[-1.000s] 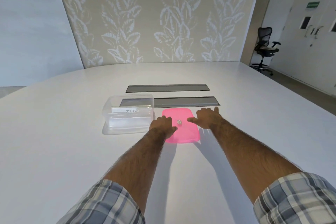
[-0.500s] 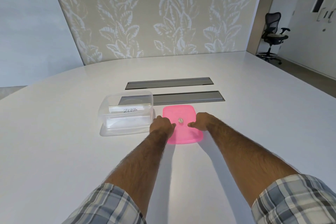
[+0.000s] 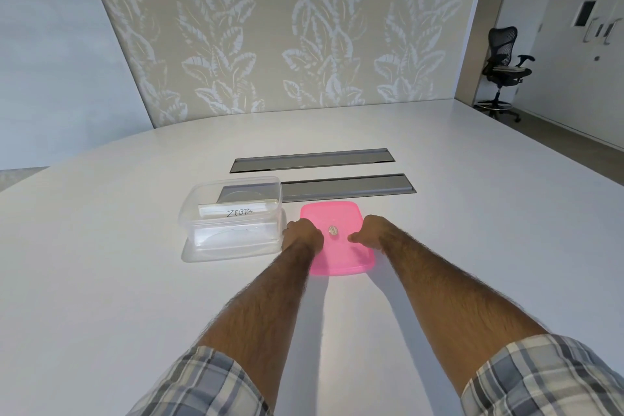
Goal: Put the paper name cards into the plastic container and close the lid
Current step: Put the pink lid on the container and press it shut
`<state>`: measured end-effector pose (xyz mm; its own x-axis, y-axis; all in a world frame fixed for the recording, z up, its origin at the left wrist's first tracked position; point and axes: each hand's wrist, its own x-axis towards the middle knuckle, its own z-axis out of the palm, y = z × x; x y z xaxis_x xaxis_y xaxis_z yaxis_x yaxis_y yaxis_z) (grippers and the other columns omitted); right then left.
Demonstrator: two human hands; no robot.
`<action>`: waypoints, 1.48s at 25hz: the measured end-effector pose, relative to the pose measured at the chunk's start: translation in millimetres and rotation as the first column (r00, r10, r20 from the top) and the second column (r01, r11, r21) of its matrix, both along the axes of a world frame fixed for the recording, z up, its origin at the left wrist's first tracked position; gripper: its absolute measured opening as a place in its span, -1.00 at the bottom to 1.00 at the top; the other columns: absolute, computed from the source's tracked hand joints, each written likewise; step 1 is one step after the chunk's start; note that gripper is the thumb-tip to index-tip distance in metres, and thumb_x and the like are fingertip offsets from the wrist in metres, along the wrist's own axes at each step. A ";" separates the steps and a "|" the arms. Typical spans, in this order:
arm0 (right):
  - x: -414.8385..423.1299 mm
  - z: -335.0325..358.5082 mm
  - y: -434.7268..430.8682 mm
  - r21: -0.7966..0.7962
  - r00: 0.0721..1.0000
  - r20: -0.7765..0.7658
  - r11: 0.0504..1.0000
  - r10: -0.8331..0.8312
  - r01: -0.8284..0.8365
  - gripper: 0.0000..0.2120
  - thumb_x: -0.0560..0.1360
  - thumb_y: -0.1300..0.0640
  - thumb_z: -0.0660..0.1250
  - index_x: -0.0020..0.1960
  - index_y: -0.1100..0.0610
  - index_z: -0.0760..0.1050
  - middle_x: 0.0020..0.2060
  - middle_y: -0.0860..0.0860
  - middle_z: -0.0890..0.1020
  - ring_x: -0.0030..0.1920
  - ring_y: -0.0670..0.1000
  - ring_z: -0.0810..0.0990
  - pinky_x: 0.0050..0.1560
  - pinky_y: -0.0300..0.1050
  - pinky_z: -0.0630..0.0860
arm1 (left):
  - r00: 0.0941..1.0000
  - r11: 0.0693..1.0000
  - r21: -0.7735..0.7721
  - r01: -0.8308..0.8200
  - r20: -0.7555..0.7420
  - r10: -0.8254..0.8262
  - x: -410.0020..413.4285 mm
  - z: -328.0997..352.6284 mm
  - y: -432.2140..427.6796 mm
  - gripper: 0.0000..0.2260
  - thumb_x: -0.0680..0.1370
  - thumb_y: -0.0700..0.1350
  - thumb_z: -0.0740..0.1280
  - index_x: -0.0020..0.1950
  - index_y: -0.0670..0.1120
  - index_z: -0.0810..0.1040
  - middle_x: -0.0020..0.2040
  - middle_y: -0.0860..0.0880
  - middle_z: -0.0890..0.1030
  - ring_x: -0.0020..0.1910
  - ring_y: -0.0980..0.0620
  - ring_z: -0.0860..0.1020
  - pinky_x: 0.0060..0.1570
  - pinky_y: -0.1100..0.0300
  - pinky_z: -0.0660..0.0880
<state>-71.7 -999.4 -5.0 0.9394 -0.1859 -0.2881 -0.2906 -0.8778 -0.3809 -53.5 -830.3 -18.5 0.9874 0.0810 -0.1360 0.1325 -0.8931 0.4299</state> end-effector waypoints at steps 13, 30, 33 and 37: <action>-2.5 10.6 -7.4 0.180 0.977 0.057 0.965 -0.205 0.192 -0.57 0.46 0.01 0.46 0.17 0.30 0.54 0.15 0.19 0.63 0.14 0.19 0.63 0.05 -0.03 0.56 | 0.998 0.960 -0.278 0.036 0.050 -0.023 8.7 7.2 3.0 -0.73 0.51 -0.25 0.34 0.17 -0.33 0.56 0.18 -0.24 0.57 0.20 -0.20 0.53 0.12 0.05 0.50; 3.9 70.6 27.7 0.565 0.894 0.151 0.779 -0.421 0.271 -0.55 0.38 0.12 0.56 0.16 0.33 0.55 -0.04 0.17 0.64 -0.20 0.14 0.65 -0.22 -0.05 0.60 | 0.995 0.428 -0.904 0.002 0.042 0.085 -0.6 76.3 45.2 -0.58 0.53 -0.48 0.22 0.39 -0.30 0.47 0.10 -0.27 0.62 -0.24 -0.10 0.59 -0.26 0.16 0.64; 7.1 79.6 49.4 0.623 0.898 0.129 0.739 -0.420 0.256 -0.60 0.39 0.12 0.54 0.13 0.30 0.55 -0.08 0.15 0.63 -0.38 0.09 0.59 -0.48 -0.22 0.44 | 0.996 0.468 -0.884 0.019 0.060 0.073 -2.7 93.1 70.7 -0.58 0.57 -0.44 0.21 0.43 -0.26 0.45 0.02 -0.25 0.61 -0.36 -0.03 0.54 -0.48 0.26 0.55; 16.7 91.3 79.7 0.783 0.868 0.122 0.584 -0.481 0.213 -0.65 0.45 0.21 0.43 0.20 0.31 0.55 0.06 0.20 0.65 -0.04 0.18 0.67 -0.16 -0.01 0.64 | 0.996 0.500 -0.865 0.042 0.075 0.047 -1.3 110.5 112.8 -0.61 0.60 -0.40 0.20 0.42 -0.22 0.49 0.02 -0.24 0.62 -0.44 0.05 0.54 -0.48 0.28 0.51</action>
<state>-55.0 -919.7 86.3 0.9050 -0.3717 -0.2070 -0.2692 -0.1234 -0.9552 -54.8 -717.5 92.0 0.9975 -0.0308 -0.0633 0.0611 -0.0680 0.9958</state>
